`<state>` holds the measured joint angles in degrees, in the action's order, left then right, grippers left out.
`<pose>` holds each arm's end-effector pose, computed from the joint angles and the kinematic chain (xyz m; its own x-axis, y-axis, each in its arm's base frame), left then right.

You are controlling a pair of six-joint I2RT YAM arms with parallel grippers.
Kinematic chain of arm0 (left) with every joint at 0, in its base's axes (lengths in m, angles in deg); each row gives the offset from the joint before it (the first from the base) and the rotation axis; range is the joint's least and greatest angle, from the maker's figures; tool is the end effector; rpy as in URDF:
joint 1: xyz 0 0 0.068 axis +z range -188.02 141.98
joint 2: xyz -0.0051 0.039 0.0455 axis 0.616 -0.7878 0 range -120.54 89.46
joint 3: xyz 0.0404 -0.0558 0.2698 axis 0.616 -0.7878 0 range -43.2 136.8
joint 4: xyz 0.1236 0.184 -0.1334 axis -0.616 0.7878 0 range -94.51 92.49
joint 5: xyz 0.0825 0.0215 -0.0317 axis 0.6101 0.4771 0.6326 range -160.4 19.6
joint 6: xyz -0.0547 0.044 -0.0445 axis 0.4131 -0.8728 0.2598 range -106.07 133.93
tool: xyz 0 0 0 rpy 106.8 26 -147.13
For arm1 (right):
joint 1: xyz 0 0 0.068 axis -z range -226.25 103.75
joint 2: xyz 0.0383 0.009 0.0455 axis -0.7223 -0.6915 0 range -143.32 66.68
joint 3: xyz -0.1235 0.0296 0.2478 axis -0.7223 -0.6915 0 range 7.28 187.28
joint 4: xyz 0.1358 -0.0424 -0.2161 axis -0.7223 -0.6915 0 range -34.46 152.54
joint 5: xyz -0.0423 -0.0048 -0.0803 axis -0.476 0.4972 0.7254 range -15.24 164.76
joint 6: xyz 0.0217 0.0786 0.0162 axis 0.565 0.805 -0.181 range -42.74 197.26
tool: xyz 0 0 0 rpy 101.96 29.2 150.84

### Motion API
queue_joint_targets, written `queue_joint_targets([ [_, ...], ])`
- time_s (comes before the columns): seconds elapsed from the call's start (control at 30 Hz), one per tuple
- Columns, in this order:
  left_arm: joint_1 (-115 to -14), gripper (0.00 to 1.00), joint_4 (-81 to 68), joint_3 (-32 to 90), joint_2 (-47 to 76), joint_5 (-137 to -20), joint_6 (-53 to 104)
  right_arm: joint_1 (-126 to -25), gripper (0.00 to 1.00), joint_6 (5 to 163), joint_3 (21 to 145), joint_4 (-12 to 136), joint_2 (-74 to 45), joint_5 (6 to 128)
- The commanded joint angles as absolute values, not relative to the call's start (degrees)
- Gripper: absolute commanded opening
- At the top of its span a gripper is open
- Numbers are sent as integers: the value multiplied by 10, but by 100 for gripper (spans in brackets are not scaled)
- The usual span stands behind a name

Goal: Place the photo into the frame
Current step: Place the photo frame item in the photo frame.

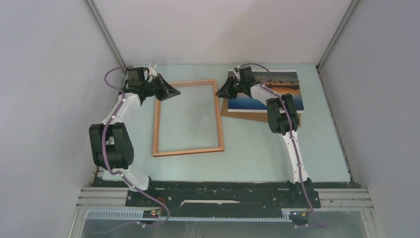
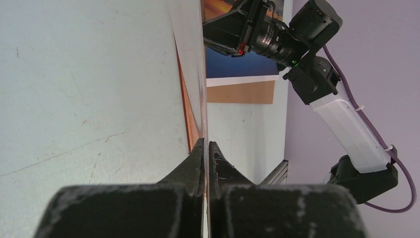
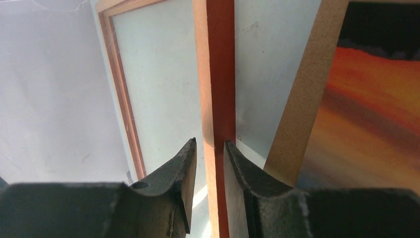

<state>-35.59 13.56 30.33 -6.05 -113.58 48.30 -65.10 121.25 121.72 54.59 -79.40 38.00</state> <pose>0.3918 -0.0331 0.2654 -0.8085 -0.4464 -0.3834 0.0436 0.6043 -0.7956 0.5380 0.2296 0.1039 -0.9168 0.2749 -0.2896 -0.0815 0.5813 0.8096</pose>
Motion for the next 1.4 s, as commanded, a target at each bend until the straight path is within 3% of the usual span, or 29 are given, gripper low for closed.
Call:
queue_joint_targets([
  [0.0,-374,0,127,335,-64,-1135,503,-659,34,1218,1248,556,-796,359],
  [0.67,-374,4,193,366,-107,-1098,434,-660,33,1214,1248,554,-794,357],
  [1.03,-364,18,249,386,-115,-1046,403,-658,32,1214,1245,556,-792,356],
  [1.37,-364,41,292,415,-133,-1001,380,-656,31,1214,1238,559,-788,355],
])
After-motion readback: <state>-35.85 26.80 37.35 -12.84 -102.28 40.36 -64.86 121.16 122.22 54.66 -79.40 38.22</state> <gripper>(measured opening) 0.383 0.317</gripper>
